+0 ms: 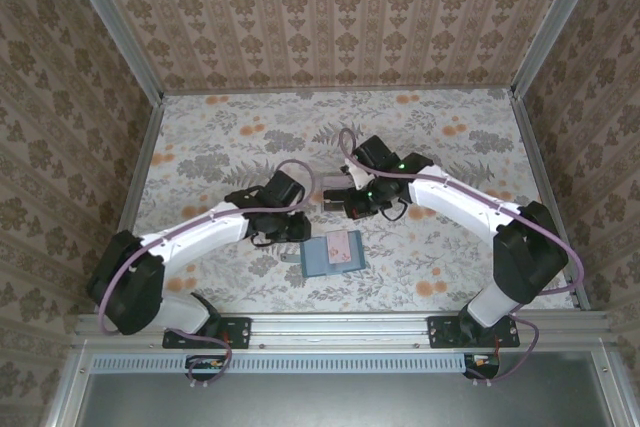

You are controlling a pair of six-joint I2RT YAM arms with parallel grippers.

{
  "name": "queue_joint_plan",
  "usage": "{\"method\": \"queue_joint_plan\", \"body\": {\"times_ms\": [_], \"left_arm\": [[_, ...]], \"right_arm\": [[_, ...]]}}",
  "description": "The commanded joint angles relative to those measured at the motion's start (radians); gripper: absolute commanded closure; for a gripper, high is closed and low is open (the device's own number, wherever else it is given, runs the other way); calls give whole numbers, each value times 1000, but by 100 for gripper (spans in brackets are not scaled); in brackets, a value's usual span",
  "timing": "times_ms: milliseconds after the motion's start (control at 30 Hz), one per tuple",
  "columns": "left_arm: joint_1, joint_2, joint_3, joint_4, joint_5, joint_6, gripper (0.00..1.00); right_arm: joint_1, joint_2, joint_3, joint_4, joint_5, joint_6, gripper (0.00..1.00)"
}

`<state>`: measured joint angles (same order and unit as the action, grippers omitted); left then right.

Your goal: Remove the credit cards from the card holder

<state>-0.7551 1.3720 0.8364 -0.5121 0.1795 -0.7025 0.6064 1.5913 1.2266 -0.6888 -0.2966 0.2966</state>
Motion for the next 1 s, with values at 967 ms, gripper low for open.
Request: {"method": "queue_joint_plan", "body": {"times_ms": [967], "left_arm": [[-91,285,91,121,174,-63,83]], "right_arm": [[-20,120,-308,325,-252,327,77]]}}
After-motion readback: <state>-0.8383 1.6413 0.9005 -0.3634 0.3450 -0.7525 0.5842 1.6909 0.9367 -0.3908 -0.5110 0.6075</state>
